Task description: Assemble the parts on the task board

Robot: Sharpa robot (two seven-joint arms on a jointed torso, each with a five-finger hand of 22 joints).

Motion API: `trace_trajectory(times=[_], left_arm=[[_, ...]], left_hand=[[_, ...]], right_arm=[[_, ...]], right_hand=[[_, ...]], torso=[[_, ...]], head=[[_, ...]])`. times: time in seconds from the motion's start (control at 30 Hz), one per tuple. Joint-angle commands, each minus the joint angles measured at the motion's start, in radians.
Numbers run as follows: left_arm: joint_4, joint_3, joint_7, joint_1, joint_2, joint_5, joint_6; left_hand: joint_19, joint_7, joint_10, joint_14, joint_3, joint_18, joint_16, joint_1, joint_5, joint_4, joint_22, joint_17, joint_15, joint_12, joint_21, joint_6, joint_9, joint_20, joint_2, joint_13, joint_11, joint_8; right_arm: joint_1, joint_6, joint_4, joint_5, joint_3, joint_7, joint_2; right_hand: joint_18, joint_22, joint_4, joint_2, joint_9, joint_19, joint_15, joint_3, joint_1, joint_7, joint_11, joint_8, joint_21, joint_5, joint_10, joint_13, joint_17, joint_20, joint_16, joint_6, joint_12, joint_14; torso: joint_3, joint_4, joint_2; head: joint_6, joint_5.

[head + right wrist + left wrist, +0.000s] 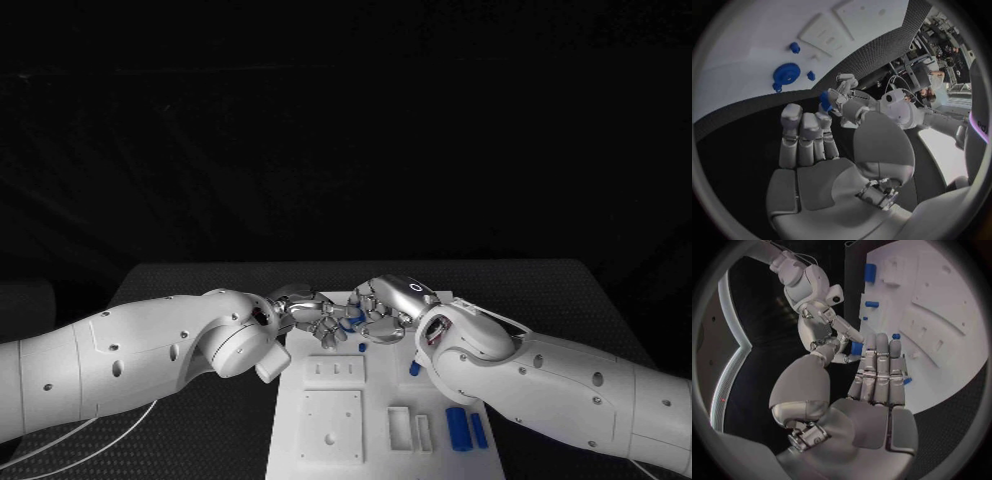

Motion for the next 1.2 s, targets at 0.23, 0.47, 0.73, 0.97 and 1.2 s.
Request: trace_trajectory(times=[0.23,0.47,0.73,0.97,1.2], left_arm=[[0.000,0.001,0.001,0.000,0.003,0.001,0.009],[-0.001,0.001,0.001,0.000,0.006,0.007,0.010],[0.000,0.001,0.005,0.001,0.008,0.019,0.010],[0.002,0.001,0.008,0.001,0.007,0.025,0.011],[0.002,0.001,0.013,0.001,0.007,0.030,0.014]], left_hand=[[-0.006,-0.002,0.001,-0.006,-0.008,0.007,0.007,0.012,-0.004,-0.004,0.021,0.001,-0.002,-0.001,0.010,0.003,-0.002,-0.002,0.023,0.005,-0.001,-0.005],[-0.009,-0.003,0.001,-0.007,-0.017,0.007,0.011,0.027,-0.003,-0.020,0.020,0.000,-0.002,-0.001,0.014,0.007,-0.003,-0.002,0.047,0.012,-0.001,-0.006],[-0.011,-0.004,0.002,-0.007,-0.024,0.006,0.014,0.040,-0.001,-0.039,0.019,-0.003,-0.003,-0.002,0.018,0.011,-0.005,-0.003,0.071,0.018,-0.002,-0.008],[-0.014,-0.007,0.003,-0.008,-0.026,0.005,0.017,0.052,0.000,-0.062,0.018,-0.007,-0.003,-0.003,0.020,0.018,-0.008,-0.003,0.103,0.025,-0.003,-0.010],[-0.019,-0.011,0.008,-0.009,-0.010,0.001,0.022,0.077,0.025,-0.130,0.016,-0.014,-0.002,-0.005,0.023,0.032,-0.013,-0.002,0.187,0.037,-0.005,-0.013]], right_arm=[[0.000,0.015,0.009,-0.003,0.000,0.001,0.008],[0.000,0.020,0.006,0.001,0.000,0.001,0.016],[-0.001,0.025,0.001,0.005,-0.001,0.000,0.025],[-0.001,0.029,-0.010,0.005,-0.002,-0.001,0.027],[-0.001,0.036,-0.013,0.008,-0.004,-0.001,0.028]], right_hand=[[0.029,0.008,-0.002,0.003,0.012,0.003,0.000,0.008,-0.001,0.030,0.002,0.018,0.002,-0.003,0.007,-0.001,-0.001,-0.003,0.000,0.076,-0.004,0.006],[0.029,0.008,-0.002,0.003,0.012,0.003,0.000,0.008,-0.001,0.030,0.002,0.018,0.002,-0.003,0.007,-0.001,-0.001,-0.003,0.000,0.076,-0.004,0.006],[0.029,0.008,-0.002,0.003,0.011,0.004,0.000,0.009,-0.002,0.030,0.002,0.018,0.001,-0.003,0.007,-0.002,-0.001,-0.003,-0.001,0.076,-0.005,0.006],[0.029,0.007,-0.002,0.003,0.011,0.004,0.000,0.010,-0.002,0.030,0.002,0.017,0.001,-0.003,0.008,-0.002,-0.001,-0.003,-0.001,0.076,-0.005,0.006],[0.029,0.007,-0.002,0.003,0.011,0.004,0.000,0.010,-0.003,0.030,0.002,0.017,0.001,-0.003,0.008,-0.002,-0.001,-0.003,-0.001,0.076,-0.005,0.006]], torso=[[-0.0002,-0.0002,-0.001],[0.0000,-0.0003,0.000],[-0.0002,-0.0009,0.000],[-0.0002,-0.0009,0.000],[0.0000,-0.0008,0.000]], head=[[0.000,0.001],[0.000,0.001],[0.001,0.000],[0.001,0.000],[0.001,-0.001]])
